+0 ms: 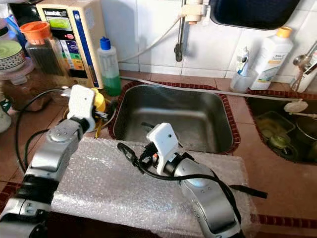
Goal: Kitchen organization
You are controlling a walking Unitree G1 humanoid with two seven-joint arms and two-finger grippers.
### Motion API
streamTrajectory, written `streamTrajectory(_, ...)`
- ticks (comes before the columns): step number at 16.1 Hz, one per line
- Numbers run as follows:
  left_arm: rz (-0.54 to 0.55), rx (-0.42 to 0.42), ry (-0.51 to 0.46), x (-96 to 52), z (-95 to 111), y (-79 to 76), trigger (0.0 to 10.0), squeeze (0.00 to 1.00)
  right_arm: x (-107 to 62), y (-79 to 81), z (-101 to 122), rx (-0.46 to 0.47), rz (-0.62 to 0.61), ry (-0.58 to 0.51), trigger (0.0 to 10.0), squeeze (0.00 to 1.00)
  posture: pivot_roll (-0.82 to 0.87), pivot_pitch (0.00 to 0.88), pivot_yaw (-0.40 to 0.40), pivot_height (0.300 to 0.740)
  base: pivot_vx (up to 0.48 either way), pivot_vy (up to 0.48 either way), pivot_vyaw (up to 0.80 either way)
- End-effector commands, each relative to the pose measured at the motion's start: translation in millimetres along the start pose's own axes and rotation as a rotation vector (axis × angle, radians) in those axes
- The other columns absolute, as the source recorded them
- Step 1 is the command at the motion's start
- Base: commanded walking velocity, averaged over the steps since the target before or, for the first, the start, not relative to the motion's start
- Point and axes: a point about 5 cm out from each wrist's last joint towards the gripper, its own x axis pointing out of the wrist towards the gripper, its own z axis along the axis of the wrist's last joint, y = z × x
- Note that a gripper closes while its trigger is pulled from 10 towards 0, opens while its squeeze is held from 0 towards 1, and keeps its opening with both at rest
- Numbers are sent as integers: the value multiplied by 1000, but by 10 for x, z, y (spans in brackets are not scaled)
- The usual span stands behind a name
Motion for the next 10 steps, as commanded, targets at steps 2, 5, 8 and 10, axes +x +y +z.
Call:
streamTrajectory(2, -22, 49, 44, 35, -37, 71, 10000, 0, 4, 2, 5, -2, -1, -4, 10000, 1000, 39, 18, 39, 740, 0, 0, 0)
streamTrajectory(5, 25, 63, 71, 60, -71, 213, 10000, 0, -5, 6, 2, 1, -8, -4, 10000, 1000, 35, 20, 46, 740, 0, 0, 0)
streamTrajectory(8, 12, 70, 117, 50, -171, 246, 10000, 0, -13, 9, 3, 3, -9, -5, 10000, 1000, 33, 24, 47, 740, 0, 0, 0)
streamTrajectory(10, -15, 66, 157, 34, -264, 245, 10000, 0, -25, 26, -3, 16, 6, 0, 10000, 1000, 33, 25, 45, 740, 0, 0, 0)
